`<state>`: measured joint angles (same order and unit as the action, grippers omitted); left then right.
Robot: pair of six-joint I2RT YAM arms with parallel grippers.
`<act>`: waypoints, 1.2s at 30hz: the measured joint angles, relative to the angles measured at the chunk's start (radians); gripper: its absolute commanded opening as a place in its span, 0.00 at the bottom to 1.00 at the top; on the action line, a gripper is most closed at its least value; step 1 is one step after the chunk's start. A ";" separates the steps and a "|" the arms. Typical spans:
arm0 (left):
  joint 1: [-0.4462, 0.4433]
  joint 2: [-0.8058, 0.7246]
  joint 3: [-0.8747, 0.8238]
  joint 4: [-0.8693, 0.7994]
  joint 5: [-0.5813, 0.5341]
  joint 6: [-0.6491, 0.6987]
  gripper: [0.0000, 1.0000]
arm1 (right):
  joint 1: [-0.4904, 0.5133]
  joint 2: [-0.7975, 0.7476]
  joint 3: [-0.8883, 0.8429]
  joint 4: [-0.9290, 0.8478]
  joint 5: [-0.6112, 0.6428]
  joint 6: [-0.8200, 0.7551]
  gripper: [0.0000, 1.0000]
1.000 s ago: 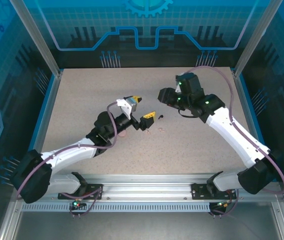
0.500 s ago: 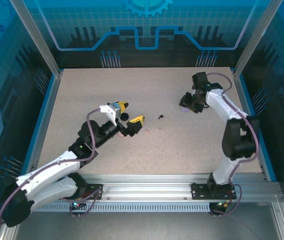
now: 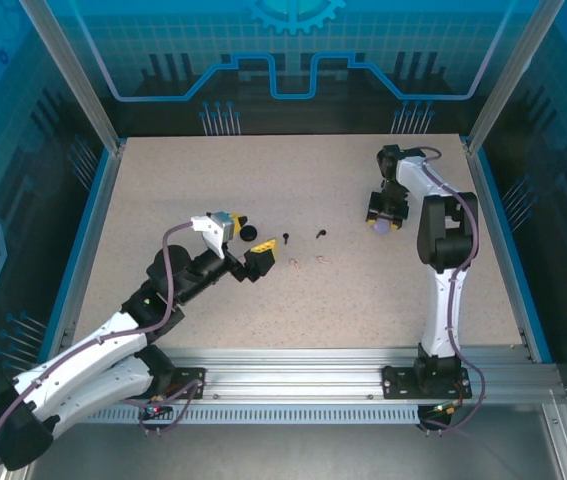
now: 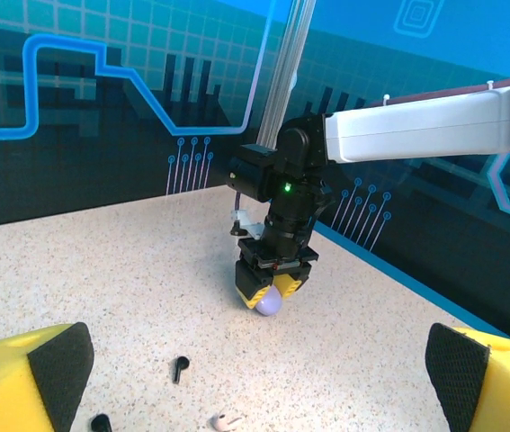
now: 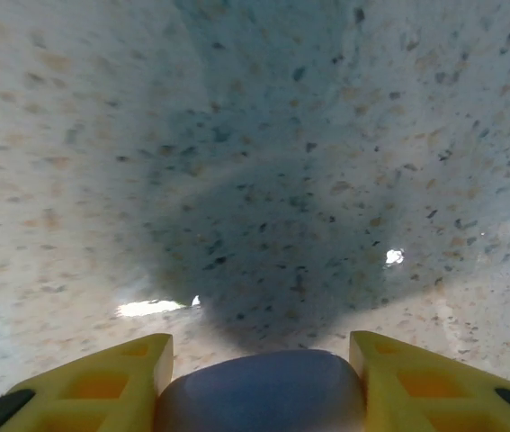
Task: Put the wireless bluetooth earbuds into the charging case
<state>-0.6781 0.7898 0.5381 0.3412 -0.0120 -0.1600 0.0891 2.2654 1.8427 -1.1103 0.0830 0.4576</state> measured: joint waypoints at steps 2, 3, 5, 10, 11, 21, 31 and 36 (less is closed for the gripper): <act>0.000 0.000 0.002 -0.010 0.000 0.000 0.99 | 0.000 0.023 0.012 -0.023 0.016 -0.013 0.59; 0.000 0.000 0.005 -0.016 0.000 0.000 0.99 | 0.000 0.030 0.018 -0.031 0.018 -0.018 0.63; 0.000 0.000 0.010 -0.024 0.000 0.000 0.99 | 0.000 0.032 0.028 -0.045 0.029 -0.025 0.69; 0.000 0.000 0.017 -0.039 -0.013 0.001 0.99 | -0.001 -0.003 -0.006 -0.023 0.040 -0.018 0.75; 0.000 0.000 0.017 -0.046 -0.019 0.001 0.99 | -0.001 -0.038 -0.033 -0.006 0.037 -0.013 0.75; 0.000 -0.006 0.017 -0.053 -0.099 0.021 0.99 | 0.149 -0.476 -0.169 0.121 -0.024 0.029 0.75; 0.005 0.002 0.017 -0.074 -0.249 0.002 0.99 | 0.460 -0.593 -0.459 0.281 -0.064 0.136 0.74; 0.059 0.038 0.021 -0.103 -0.291 -0.081 0.99 | 0.576 -0.588 -0.482 0.332 -0.050 0.217 0.75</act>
<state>-0.6189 0.8280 0.5591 0.2386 -0.3031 -0.2413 0.6655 1.6775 1.3605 -0.7784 0.0334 0.6750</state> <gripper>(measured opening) 0.988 0.747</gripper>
